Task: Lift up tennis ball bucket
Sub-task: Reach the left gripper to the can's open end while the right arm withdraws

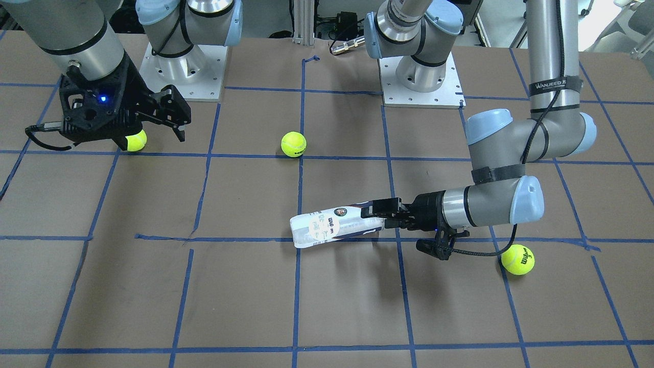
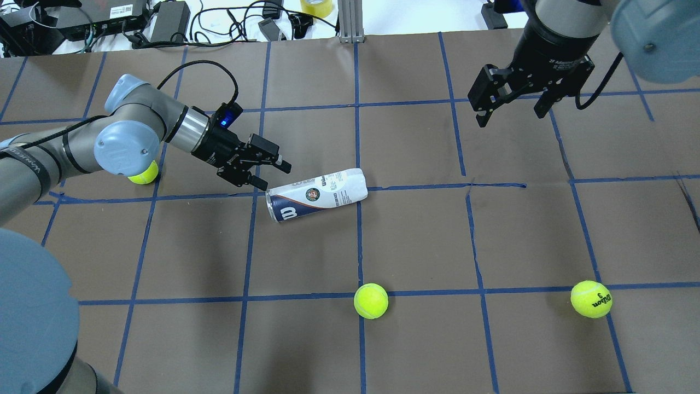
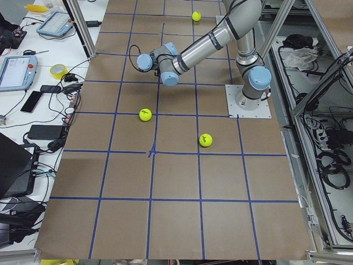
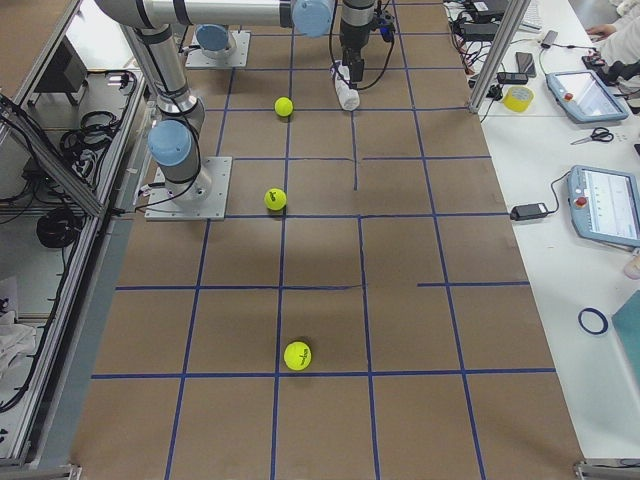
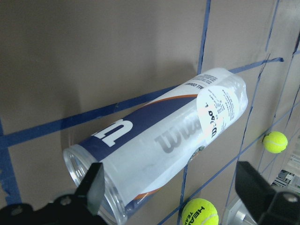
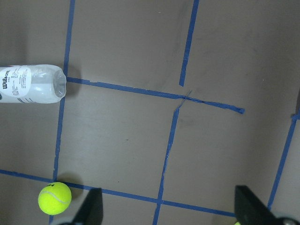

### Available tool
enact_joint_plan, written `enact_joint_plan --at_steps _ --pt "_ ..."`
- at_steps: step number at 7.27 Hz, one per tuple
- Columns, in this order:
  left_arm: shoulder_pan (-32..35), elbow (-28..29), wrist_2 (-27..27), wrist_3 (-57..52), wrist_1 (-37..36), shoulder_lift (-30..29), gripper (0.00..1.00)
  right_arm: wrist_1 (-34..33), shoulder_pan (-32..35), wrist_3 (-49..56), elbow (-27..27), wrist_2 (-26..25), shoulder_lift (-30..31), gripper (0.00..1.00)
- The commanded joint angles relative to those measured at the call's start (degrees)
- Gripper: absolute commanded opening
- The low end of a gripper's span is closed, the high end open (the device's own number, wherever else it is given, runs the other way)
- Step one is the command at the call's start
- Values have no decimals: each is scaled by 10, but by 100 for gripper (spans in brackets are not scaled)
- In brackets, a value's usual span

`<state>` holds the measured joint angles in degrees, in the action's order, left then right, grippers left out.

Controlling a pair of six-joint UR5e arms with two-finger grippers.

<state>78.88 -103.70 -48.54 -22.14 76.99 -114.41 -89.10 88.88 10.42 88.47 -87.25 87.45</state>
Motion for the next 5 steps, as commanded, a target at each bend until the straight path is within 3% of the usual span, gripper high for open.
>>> enact_joint_plan --at_steps 1,5 --pt "-14 3 -5 -7 -1 -1 100 2 -1 -39 3 -5 1 100" --pt "-15 -12 26 3 42 -5 97 -4 1 -42 1 -5 5 100"
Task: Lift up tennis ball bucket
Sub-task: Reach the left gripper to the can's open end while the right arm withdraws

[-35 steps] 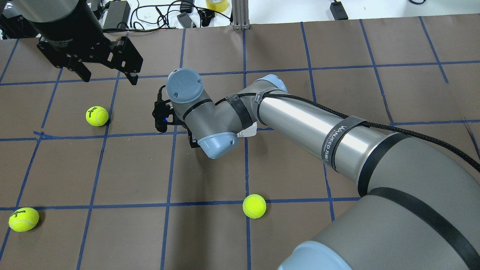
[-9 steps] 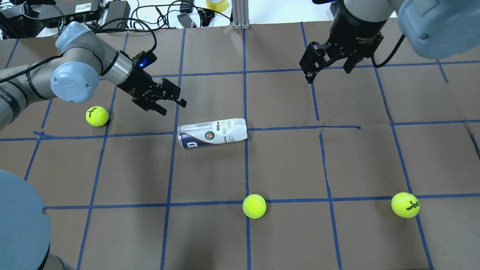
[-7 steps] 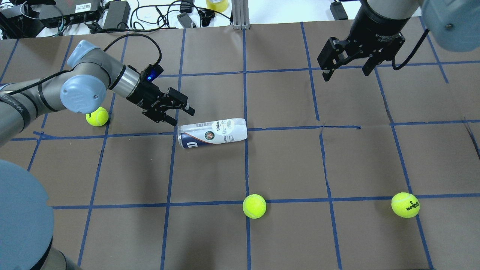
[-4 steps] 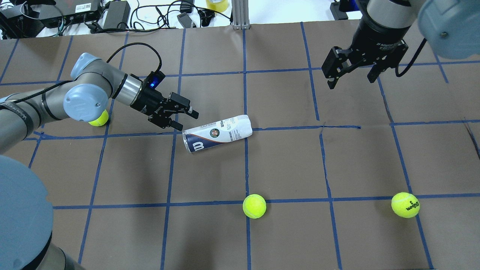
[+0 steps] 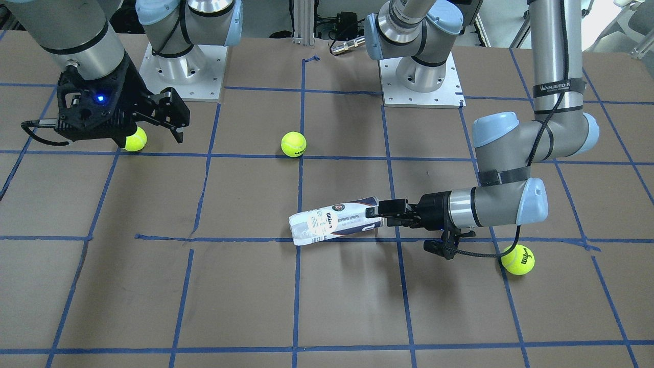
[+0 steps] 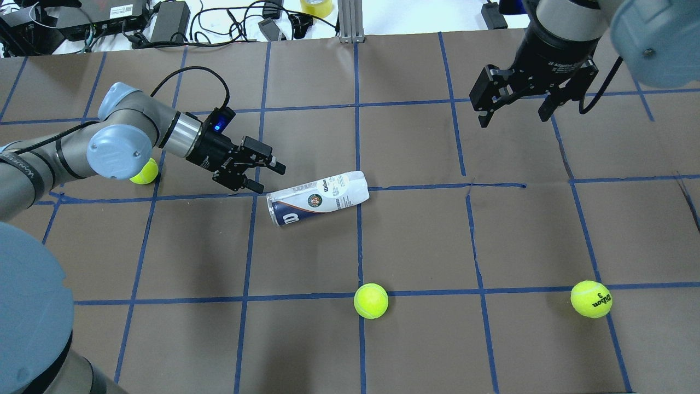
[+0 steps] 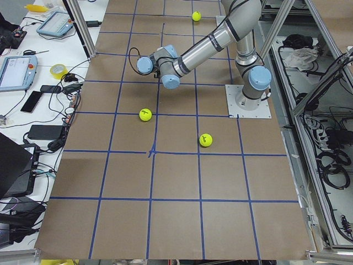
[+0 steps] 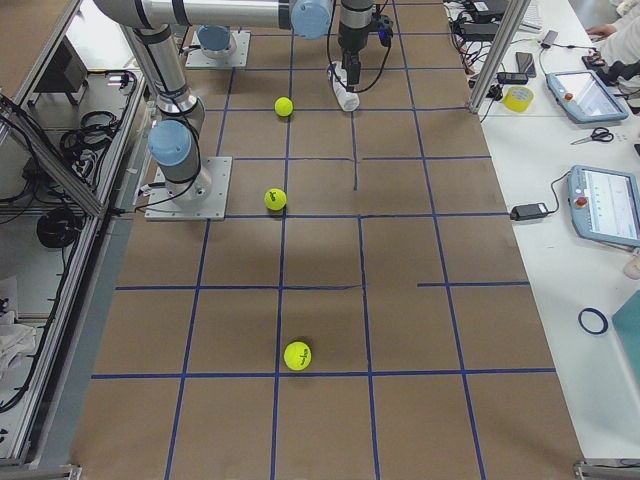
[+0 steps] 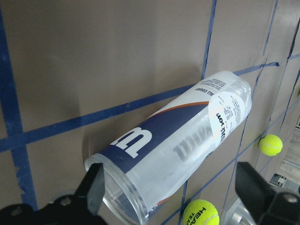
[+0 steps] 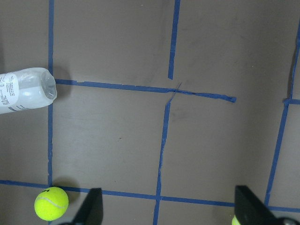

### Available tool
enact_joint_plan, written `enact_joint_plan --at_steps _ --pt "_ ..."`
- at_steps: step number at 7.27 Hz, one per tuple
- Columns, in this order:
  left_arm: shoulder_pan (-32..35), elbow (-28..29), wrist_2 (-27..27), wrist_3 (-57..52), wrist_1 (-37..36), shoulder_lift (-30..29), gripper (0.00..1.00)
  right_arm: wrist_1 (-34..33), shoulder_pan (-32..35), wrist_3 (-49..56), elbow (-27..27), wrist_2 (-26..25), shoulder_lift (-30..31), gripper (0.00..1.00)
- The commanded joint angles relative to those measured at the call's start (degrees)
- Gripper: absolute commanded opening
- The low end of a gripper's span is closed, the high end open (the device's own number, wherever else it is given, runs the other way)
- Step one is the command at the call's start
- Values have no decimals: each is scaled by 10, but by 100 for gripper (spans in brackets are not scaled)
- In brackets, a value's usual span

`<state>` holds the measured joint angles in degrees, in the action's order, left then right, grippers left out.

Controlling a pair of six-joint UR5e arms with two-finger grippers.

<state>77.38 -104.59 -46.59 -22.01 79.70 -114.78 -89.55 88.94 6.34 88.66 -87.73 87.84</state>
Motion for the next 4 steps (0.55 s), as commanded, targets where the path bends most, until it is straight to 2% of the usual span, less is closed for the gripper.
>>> enact_joint_plan --at_steps 1,4 --pt "-3 -4 5 2 19 -2 97 2 1 -2 -1 0 4 100" --pt "-17 -9 3 -2 41 -3 98 3 1 -14 -2 -1 5 100"
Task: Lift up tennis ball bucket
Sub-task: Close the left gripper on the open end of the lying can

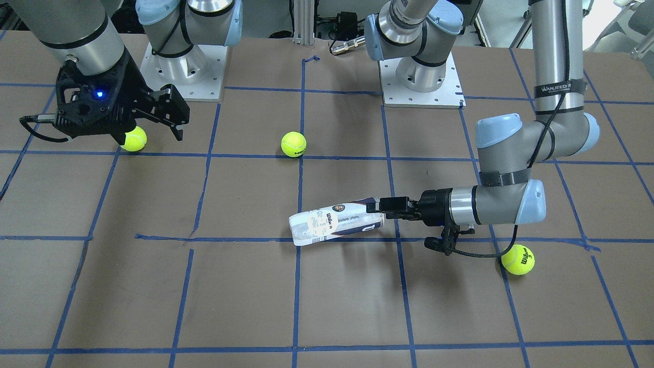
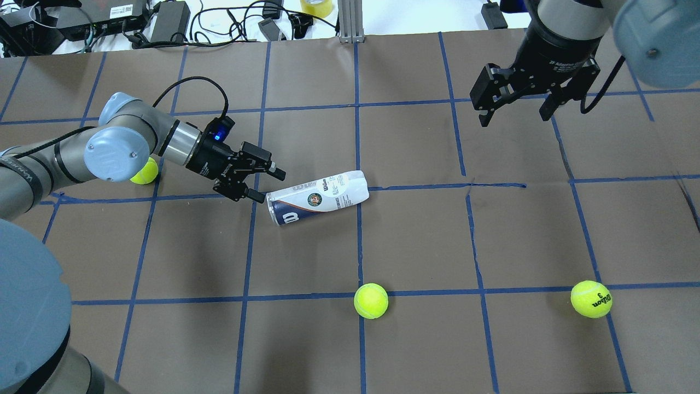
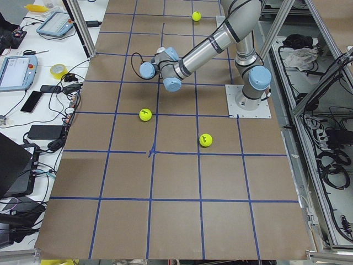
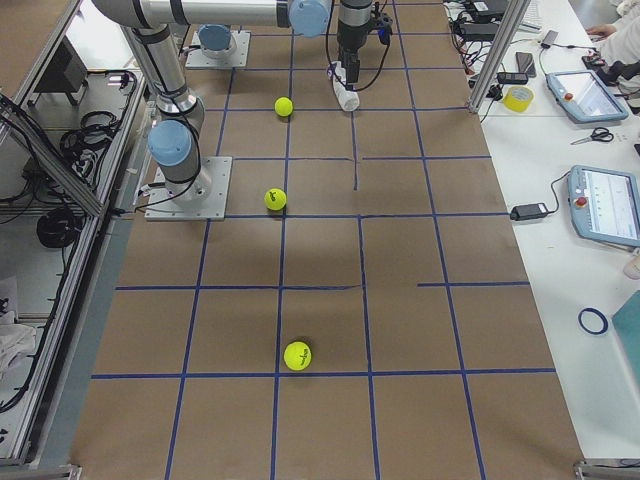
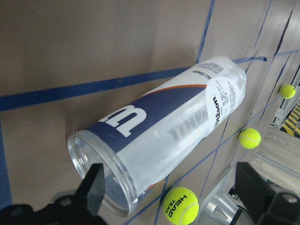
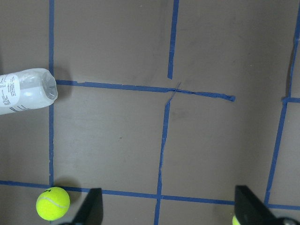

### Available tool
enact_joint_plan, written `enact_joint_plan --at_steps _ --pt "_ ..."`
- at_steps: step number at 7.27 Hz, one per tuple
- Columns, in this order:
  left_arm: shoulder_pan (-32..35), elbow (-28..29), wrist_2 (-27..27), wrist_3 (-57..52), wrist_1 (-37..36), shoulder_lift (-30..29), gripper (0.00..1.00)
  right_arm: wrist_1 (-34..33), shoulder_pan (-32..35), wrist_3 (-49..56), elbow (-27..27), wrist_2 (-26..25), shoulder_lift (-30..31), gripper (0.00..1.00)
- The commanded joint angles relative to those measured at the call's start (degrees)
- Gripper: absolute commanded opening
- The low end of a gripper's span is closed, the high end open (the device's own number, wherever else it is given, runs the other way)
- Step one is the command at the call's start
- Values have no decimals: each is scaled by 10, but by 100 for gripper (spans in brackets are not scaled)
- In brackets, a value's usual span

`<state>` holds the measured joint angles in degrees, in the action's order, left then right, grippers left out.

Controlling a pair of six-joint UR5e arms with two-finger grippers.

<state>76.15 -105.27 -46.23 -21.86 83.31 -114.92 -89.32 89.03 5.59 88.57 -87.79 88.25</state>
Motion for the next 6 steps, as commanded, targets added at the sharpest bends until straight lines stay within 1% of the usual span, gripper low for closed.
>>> enact_joint_plan --at_steps 1,2,3,4,5,6 --pt "-3 -6 5 0 5 -1 98 -2 0 -22 -2 -12 2 100" --pt "-2 -18 11 0 5 -2 96 -2 5 -37 -5 -21 5 100" --pt "-2 -35 14 -5 -3 -2 92 -2 7 -51 -6 -19 5 100" --pt "-2 -37 14 -5 -9 -2 76 -2 7 -52 -9 -19 7 100" --pt "-2 -35 13 -5 -10 -3 52 -2 7 -52 -10 -14 10 100" --pt "-2 -34 12 -4 -12 -3 30 2 13 -67 -11 -16 15 100"
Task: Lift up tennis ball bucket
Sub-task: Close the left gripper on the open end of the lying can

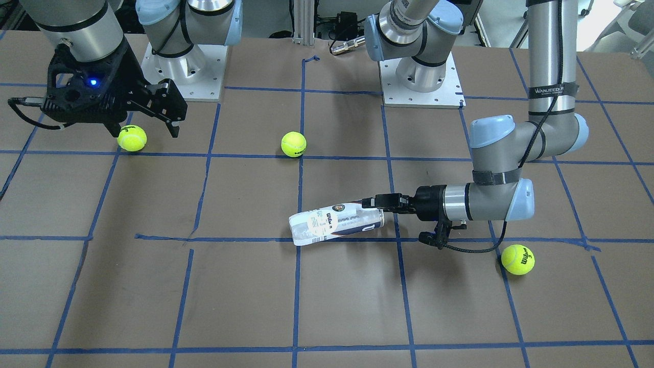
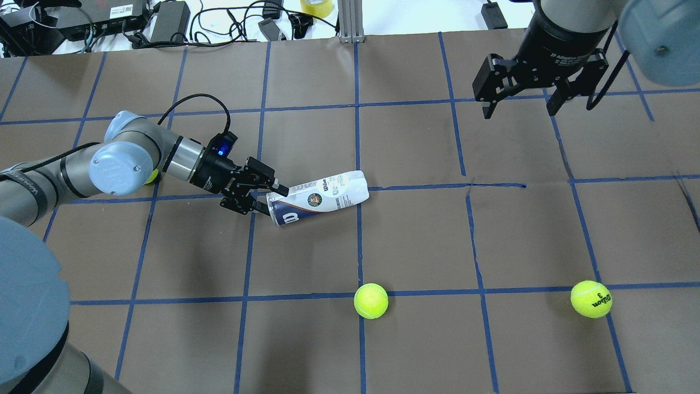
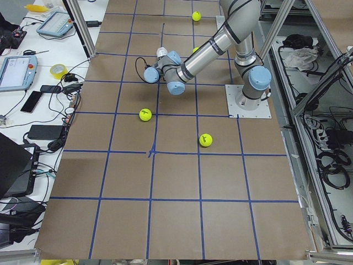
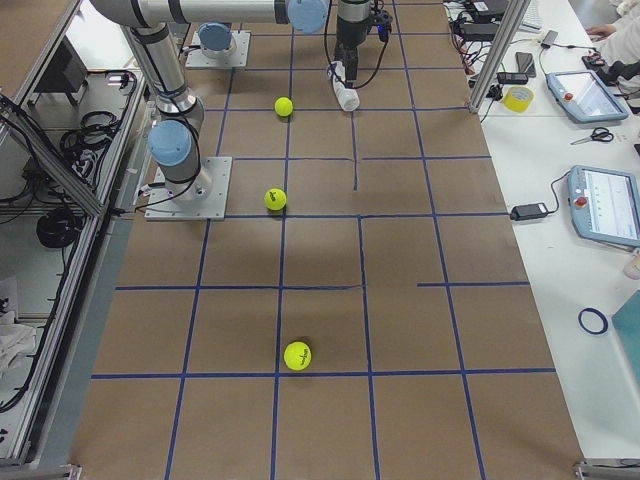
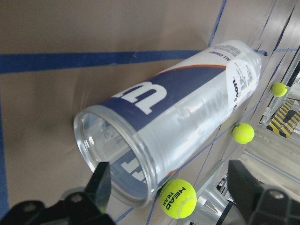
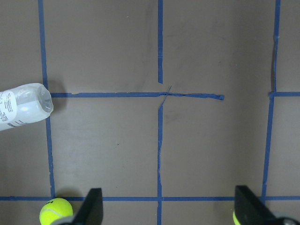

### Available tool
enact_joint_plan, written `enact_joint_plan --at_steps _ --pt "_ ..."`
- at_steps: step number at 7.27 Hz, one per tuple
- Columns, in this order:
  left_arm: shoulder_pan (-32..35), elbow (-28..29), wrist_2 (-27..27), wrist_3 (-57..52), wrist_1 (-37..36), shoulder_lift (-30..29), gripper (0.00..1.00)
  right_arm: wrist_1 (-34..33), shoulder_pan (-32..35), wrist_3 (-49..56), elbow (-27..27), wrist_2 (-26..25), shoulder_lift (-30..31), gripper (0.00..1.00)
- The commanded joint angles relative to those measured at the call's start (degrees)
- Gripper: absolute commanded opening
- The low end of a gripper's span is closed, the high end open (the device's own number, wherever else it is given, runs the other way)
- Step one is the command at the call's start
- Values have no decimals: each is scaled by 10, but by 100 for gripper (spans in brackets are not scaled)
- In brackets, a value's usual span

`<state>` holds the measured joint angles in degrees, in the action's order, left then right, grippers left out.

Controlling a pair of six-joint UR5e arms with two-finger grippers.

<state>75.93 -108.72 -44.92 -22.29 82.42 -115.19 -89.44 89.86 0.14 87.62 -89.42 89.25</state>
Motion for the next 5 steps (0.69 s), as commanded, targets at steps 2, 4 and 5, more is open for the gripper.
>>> enact_joint_plan --at_steps 2,4,5 --pt "0 4 0 6 -6 4 3 1 16 -14 -1 -4 2 100" --pt "0 8 0 11 -7 19 0 -3 16 -6 6 -3 1 100" --pt "1 14 -1 15 -6 24 0 -4 16 -5 6 -4 3 100"
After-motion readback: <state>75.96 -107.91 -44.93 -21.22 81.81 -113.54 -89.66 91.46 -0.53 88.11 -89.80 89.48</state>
